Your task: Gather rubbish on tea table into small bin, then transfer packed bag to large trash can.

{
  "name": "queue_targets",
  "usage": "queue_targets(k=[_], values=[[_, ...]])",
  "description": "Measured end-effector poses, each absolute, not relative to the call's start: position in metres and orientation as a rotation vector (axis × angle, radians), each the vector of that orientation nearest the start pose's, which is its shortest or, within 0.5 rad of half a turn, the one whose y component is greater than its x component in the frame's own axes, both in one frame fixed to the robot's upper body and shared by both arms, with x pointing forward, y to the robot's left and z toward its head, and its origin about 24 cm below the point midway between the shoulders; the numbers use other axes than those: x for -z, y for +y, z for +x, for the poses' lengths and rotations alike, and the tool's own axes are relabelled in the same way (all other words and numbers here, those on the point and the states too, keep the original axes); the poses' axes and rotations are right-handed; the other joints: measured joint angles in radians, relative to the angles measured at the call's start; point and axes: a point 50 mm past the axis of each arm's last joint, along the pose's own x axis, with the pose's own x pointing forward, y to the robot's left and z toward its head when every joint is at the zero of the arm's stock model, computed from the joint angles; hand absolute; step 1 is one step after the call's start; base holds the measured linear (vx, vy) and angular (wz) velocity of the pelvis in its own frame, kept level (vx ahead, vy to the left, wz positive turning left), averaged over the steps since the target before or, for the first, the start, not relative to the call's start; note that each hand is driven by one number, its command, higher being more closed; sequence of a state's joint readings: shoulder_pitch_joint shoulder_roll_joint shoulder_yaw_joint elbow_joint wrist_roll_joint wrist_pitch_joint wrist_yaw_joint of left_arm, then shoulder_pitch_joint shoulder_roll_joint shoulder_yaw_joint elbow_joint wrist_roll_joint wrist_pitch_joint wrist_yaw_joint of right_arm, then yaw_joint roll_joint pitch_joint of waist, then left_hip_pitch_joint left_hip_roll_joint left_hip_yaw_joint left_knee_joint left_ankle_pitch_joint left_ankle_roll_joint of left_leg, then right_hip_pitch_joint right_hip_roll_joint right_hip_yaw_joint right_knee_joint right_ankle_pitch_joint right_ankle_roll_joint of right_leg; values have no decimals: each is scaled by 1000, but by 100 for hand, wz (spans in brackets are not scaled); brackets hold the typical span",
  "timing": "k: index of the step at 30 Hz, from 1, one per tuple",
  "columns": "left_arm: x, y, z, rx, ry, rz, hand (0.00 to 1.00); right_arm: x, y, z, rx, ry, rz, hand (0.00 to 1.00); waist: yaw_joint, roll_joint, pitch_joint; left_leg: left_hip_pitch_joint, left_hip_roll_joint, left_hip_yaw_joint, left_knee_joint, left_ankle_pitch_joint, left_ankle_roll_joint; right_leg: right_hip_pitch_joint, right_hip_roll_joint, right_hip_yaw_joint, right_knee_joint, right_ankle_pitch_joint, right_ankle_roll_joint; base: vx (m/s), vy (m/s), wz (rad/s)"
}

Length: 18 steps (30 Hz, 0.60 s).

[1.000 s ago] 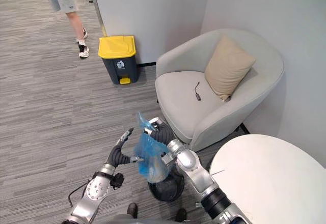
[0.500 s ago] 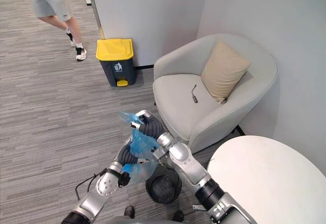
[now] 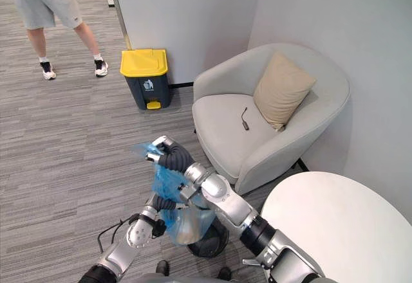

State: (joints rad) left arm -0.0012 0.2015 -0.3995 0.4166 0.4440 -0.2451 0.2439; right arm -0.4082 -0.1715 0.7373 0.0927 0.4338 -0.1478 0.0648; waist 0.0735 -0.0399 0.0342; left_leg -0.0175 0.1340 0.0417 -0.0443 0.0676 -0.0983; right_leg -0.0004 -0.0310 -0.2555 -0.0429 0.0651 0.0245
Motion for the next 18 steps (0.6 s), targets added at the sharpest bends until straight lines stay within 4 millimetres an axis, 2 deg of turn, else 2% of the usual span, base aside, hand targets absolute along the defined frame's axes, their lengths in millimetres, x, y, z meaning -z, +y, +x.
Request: queue_targets(k=[9, 12, 18], values=[[38, 113, 229, 228, 45, 661, 100, -93, 17, 245, -942, -150, 170, 100, 1, 0, 0, 0, 5, -3, -8, 1, -3, 4, 8, -3, -15, 2, -2, 0, 0, 0], [38, 107, 235, 252, 66, 676, 100, -93, 27, 237, -984, -144, 183, 100, -2, 1, 0, 0, 6, -3, -8, 0, -5, 6, 10, -3, -20, 2, -2, 0, 0, 0], [34, 103, 238, 236, 71, 622, 100, -97, 32, 236, -991, -146, 224, 100, -3, 3, 1, 2, 6, -3, -8, -2, -7, 11, 11, -3, -27, 2, -2, 0, 0, 0]])
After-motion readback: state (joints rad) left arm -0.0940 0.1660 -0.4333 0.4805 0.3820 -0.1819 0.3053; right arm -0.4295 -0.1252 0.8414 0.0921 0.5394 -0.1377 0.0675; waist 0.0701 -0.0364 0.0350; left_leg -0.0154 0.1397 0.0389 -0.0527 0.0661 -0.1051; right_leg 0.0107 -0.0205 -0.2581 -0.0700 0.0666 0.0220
